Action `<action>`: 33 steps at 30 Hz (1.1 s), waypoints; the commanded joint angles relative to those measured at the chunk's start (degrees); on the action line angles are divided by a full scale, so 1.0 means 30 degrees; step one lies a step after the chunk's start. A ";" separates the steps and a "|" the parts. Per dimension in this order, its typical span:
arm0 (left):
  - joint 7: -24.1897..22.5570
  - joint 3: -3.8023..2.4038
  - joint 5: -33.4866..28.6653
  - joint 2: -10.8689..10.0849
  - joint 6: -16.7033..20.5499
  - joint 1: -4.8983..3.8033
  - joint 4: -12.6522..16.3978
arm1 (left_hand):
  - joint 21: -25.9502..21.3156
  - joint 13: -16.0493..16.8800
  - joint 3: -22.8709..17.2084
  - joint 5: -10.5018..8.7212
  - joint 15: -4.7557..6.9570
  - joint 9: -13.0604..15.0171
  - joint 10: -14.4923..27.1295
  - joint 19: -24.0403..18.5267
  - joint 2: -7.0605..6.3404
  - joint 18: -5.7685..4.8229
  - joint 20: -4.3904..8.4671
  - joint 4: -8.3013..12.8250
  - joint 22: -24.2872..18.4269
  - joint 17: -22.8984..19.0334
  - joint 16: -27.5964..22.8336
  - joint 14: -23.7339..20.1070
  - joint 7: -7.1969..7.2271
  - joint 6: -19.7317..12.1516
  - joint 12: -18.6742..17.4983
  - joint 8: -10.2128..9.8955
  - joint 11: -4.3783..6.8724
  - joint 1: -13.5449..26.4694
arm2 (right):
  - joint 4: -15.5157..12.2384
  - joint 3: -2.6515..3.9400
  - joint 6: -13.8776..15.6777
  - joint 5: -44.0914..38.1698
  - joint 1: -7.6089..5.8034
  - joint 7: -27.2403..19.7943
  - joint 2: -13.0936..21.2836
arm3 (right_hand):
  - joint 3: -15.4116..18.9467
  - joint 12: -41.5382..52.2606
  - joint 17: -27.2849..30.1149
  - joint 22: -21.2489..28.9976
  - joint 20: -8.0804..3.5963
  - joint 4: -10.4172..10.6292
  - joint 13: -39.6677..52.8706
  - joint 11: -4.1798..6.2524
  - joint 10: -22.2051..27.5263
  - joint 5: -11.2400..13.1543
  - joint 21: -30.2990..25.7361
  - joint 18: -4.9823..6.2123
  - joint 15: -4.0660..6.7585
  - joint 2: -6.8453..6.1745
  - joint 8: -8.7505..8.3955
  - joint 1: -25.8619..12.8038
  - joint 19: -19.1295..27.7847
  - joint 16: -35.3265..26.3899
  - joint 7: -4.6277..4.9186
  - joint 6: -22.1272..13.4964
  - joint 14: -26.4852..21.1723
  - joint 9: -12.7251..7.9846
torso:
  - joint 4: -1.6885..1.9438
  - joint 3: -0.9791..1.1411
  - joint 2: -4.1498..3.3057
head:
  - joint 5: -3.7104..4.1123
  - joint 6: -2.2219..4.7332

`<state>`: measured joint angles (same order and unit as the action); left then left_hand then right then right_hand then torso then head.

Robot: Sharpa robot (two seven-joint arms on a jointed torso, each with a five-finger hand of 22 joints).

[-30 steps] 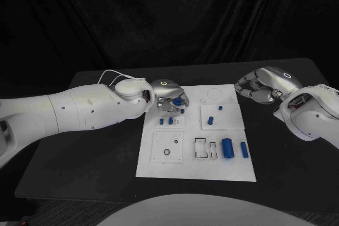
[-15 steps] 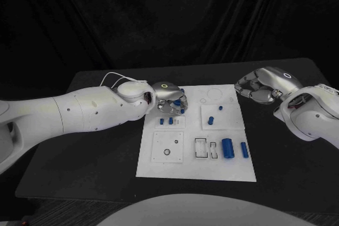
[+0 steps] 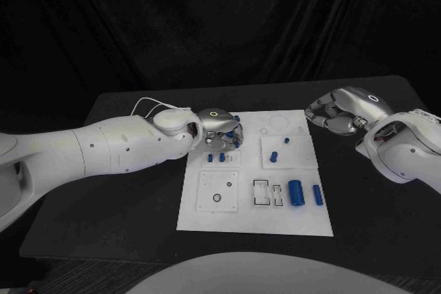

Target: Assemble the parts on the task board

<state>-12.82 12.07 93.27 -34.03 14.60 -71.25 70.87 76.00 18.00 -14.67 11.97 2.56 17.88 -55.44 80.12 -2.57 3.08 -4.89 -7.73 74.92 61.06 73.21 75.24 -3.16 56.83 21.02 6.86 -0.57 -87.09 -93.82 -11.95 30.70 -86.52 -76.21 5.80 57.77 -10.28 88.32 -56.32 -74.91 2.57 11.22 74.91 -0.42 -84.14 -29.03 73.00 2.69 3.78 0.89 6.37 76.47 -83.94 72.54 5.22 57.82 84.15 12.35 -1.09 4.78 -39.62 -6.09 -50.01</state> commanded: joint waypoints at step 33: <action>-0.0377 0.0019 -0.0105 -0.3142 0.0281 -0.1131 0.2446 | 0.0148 -0.1456 -0.1098 0.0586 0.0060 -0.0257 -0.1871 0.0343 -0.0269 0.0071 0.0320 0.0669 0.3557 -0.1098 -0.0534 0.0380 -0.0164 0.1453 -0.2055 0.0049 -0.0037 0.0492 | 0.0042 0.0016 -0.0193 0.0074 0.0065 0.0233 0.0114 | -0.0092 -0.0101 0.0066 -0.3317 -0.0122 -0.0145 0.3080 -0.0122 -0.1249 -0.0134 -0.0128 0.0348 0.0095 -0.0033 -0.0031 0.0133 -0.0229 -0.0113 0.0069 0.0051 0.0270 0.0035 | -0.0018 0.0022 0.0005 | -0.0087 0.0003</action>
<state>-14.19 12.16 93.20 -43.48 18.07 -74.49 78.00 76.51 13.66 -17.60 13.92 2.75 16.97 -60.77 81.42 -3.36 3.08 -3.77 -5.62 74.91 57.66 71.80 76.70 -3.08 60.40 14.99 7.26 -0.60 -86.12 -93.73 -11.96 30.35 -86.41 -76.20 5.86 58.11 -10.44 88.32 -56.16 -74.94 2.57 11.05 74.90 -0.41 -84.14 -29.25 73.00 2.69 3.78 0.88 6.37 76.47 -83.94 72.54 5.22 57.82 84.15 12.38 -1.05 4.78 -39.62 -6.20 -50.01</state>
